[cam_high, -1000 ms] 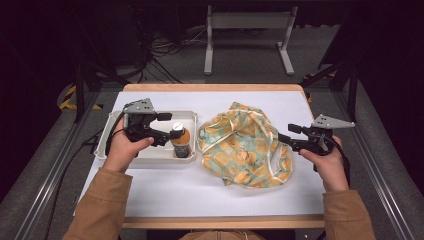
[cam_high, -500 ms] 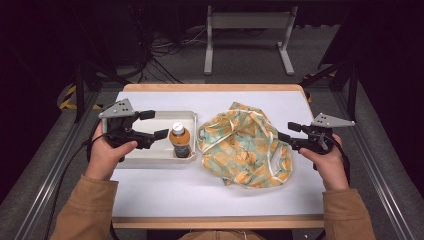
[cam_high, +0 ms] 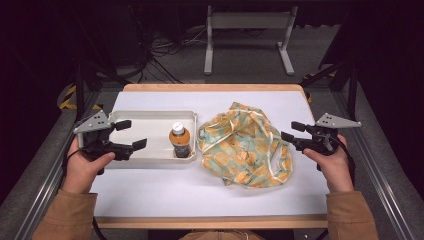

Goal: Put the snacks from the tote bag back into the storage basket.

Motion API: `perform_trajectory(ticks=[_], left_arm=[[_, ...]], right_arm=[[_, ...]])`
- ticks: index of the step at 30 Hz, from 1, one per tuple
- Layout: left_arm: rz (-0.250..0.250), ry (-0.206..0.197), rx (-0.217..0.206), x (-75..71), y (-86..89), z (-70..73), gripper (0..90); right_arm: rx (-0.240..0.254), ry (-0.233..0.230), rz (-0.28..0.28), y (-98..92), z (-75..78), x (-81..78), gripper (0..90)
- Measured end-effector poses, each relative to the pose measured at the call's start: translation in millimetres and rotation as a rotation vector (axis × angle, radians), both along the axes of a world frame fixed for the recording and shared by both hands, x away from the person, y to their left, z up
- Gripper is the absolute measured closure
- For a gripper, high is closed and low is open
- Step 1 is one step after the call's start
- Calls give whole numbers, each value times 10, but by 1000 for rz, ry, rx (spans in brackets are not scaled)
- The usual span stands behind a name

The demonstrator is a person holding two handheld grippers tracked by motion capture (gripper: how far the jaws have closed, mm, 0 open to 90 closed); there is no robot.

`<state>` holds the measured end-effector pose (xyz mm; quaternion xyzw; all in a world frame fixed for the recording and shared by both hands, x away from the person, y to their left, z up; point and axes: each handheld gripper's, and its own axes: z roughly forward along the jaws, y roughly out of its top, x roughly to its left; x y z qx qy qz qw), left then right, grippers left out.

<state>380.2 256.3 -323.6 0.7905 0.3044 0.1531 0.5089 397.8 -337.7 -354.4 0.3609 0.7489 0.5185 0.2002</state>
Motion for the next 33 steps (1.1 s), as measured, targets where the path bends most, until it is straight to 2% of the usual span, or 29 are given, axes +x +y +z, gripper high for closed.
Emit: perform_trajectory(ticks=[1, 3, 5, 10, 14, 15, 17, 20, 23, 24, 27, 33], left_arm=[[7, 1, -1, -12, 38, -16, 116], [26, 9, -13, -35, 133, -72, 116], [37, 13, -29, -47, 216, -135, 116], [67, 17, -49, -89, 336, -264, 116], [89, 17, -45, -132, 400, -356, 120], [106, 23, -51, -152, 430, -422, 131], [114, 23, -54, -163, 447, -456, 133], [126, 35, -68, -207, 487, -588, 136], [130, 46, -66, -221, 491, -630, 140], [133, 49, -56, -235, 499, -688, 140], [142, 68, -25, -248, 528, -784, 139], [150, 116, -41, -303, 580, -989, 137]], right_arm=[[0, 0, 0, 0, 0, 0, 371], [43, 5, 32, -7, 16, -25, 369], [49, -2, 35, -25, 36, -63, 369], [19, -5, 29, -99, 25, -144, 365], [-15, -1, 15, -161, -30, -194, 361], [-46, -1, 6, -196, -65, -218, 355], [-38, -1, 5, -227, -100, -241, 354], [-31, -2, 1, -259, -149, -267, 353], [-30, -9, -1, -275, -188, -283, 352], [-30, -9, -1, -275, -188, -283, 352], [-42, -27, -3, -276, -221, -303, 347], [-71, -50, 0, -250, -280, -335, 340]])
